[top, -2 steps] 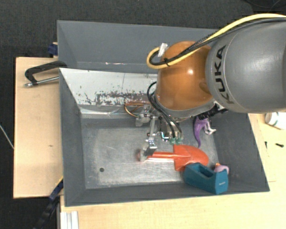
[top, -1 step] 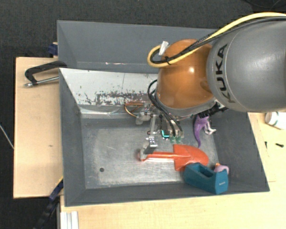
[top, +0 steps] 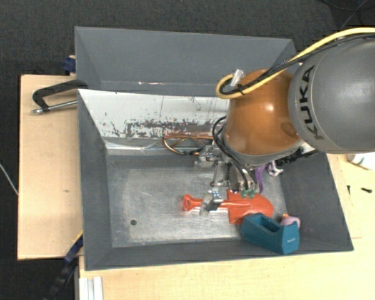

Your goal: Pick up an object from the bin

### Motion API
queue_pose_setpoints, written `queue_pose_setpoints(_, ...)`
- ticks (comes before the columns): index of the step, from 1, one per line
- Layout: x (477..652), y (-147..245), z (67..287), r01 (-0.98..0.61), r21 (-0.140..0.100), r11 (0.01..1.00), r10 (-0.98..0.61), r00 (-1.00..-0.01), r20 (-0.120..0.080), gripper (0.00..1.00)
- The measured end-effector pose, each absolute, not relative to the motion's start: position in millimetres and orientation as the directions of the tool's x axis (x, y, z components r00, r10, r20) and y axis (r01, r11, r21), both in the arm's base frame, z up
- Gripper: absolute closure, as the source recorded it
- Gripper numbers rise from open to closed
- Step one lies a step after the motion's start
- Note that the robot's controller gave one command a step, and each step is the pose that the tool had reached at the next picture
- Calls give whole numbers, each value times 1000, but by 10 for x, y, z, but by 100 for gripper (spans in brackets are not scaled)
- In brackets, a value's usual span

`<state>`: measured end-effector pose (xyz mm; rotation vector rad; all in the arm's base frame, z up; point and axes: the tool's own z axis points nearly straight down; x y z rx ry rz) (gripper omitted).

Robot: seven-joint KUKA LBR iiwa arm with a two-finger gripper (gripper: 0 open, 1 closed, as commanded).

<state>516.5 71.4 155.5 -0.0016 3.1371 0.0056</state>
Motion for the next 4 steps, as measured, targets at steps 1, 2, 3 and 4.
queue_pose_setpoints(1,5135,556,1465,3,1,1000,3,-1000,1,0)
queue_pose_setpoints(2,5148,505,1663,-78,-2,997,-78,-997,-3,0)
queue_pose_setpoints(3,5026,486,748,-333,0,943,-333,-943,-8,100)
queue_pose_setpoints(4,5026,486,748,-333,0,943,-333,-943,-8,100)
